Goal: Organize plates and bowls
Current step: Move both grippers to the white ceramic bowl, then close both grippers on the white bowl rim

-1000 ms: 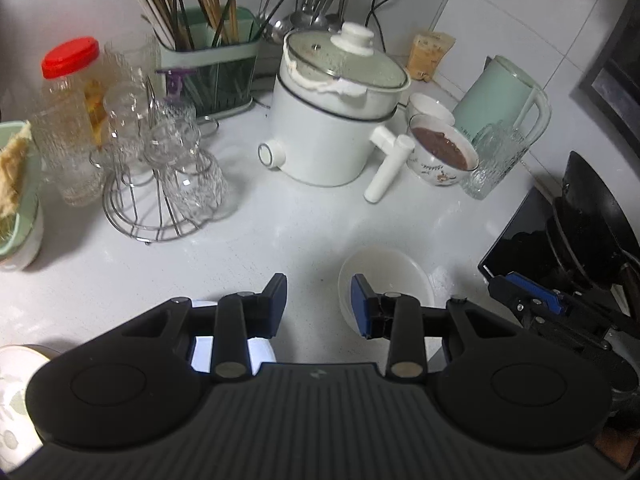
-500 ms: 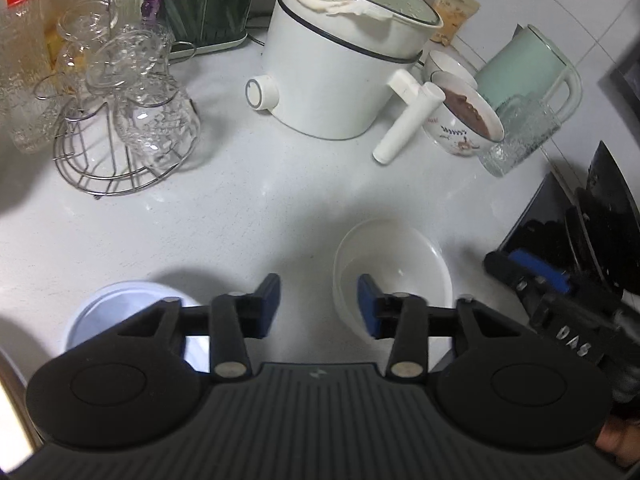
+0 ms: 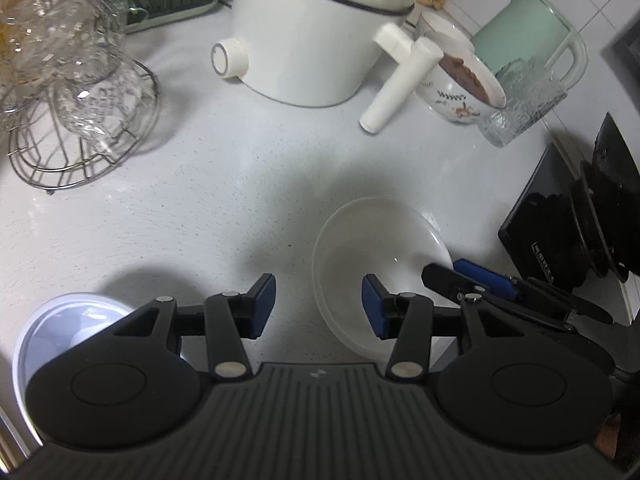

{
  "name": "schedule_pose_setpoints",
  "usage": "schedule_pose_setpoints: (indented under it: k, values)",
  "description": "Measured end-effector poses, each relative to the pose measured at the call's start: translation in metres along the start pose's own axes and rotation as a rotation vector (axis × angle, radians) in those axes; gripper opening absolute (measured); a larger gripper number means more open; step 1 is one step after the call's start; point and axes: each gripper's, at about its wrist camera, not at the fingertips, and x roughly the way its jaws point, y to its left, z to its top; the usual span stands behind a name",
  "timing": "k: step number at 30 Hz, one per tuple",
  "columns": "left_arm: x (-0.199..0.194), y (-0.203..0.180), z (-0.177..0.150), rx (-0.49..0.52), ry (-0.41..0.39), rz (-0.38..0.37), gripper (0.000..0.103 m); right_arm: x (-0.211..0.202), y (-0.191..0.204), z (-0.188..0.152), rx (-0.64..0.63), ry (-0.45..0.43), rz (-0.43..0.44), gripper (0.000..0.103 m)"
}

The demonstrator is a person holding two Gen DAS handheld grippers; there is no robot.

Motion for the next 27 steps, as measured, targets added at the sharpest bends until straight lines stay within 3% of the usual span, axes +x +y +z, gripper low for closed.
schedule_pose_setpoints:
  k: [11,19,23,27]
  values:
    - [0.018,-0.013,-0.002,0.064,0.06,0.019,0.052,0.012,-0.001,0.0,0.03,0.027,0.001,0.038]
    - [0.025,-0.001,-0.009,-0.003,0.068,0.007,0.025,0.018,0.002,-0.003,0.025,0.043,-0.036,0.027]
    - [0.022,0.001,-0.01,0.001,0.048,-0.006,0.017,0.022,0.0,-0.005,0.039,0.06,-0.034,0.016]
    - [0.02,0.001,-0.011,-0.001,0.041,-0.012,0.014,0.021,-0.001,-0.007,0.053,0.062,-0.025,0.014]
